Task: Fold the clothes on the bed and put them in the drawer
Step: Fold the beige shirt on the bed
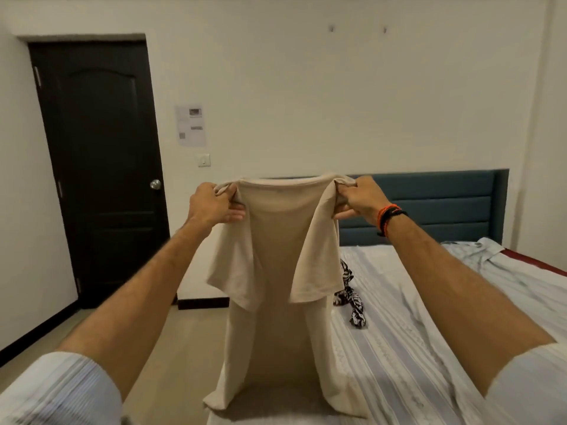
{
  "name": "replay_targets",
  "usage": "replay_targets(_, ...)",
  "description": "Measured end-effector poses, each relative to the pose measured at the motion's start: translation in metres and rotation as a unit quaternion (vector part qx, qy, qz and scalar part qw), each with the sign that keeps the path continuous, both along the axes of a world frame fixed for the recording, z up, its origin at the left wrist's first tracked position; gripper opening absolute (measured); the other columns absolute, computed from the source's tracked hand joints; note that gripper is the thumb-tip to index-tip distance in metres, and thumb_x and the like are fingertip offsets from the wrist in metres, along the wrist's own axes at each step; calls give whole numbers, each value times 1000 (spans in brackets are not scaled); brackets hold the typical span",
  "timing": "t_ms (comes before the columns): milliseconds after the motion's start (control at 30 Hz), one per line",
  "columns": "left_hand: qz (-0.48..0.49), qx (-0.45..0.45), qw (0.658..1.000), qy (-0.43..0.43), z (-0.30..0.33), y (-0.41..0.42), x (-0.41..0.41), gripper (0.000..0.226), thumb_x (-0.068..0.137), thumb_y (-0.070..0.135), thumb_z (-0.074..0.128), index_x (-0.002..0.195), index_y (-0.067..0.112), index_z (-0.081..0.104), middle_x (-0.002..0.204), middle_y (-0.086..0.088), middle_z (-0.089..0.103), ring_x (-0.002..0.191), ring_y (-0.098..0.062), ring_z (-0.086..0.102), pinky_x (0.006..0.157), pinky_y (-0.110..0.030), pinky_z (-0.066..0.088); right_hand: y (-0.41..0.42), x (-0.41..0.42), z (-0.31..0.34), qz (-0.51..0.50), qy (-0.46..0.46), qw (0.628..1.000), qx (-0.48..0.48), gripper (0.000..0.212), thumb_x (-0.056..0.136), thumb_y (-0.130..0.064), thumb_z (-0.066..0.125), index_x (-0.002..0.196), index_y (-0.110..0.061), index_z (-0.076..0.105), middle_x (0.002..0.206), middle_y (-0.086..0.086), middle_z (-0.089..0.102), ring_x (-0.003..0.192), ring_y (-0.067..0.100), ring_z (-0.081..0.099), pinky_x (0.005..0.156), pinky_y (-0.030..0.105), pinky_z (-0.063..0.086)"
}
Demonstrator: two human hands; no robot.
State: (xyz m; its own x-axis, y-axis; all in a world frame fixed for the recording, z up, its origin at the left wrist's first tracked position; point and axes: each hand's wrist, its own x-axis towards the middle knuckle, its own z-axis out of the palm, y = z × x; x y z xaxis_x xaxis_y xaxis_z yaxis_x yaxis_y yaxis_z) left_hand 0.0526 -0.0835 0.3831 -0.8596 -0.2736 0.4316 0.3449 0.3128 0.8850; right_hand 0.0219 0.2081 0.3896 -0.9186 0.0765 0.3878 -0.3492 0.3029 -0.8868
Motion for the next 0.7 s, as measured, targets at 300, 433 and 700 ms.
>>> replay_targets(300,1,93,969,231,94,10,51,31,93,30,66,106,5,53,88,-14,74,73,-23,75,70,-39,62,-8,53,100,-83,217,967,-107,15,94,-26,64,88,-15,72,90,8,74,75,25,74,63,44,63)
replay_targets(433,-8,96,958,270,121,16,61,37,92,31,67,111,3,52,88,-13,74,73,-21,75,67,-34,62,-10,58,127,-119,262,950,-118,19,92,-31,65,81,-17,71,85,6,73,75,25,73,64,44,62)
replay_targets(700,49,68,981,173,65,10,28,35,92,34,67,103,2,58,77,-10,74,64,-21,74,59,-35,62,-16,40,64,-189,234,953,-46,32,94,-32,63,68,-12,66,64,-7,61,63,16,62,59,29,55)
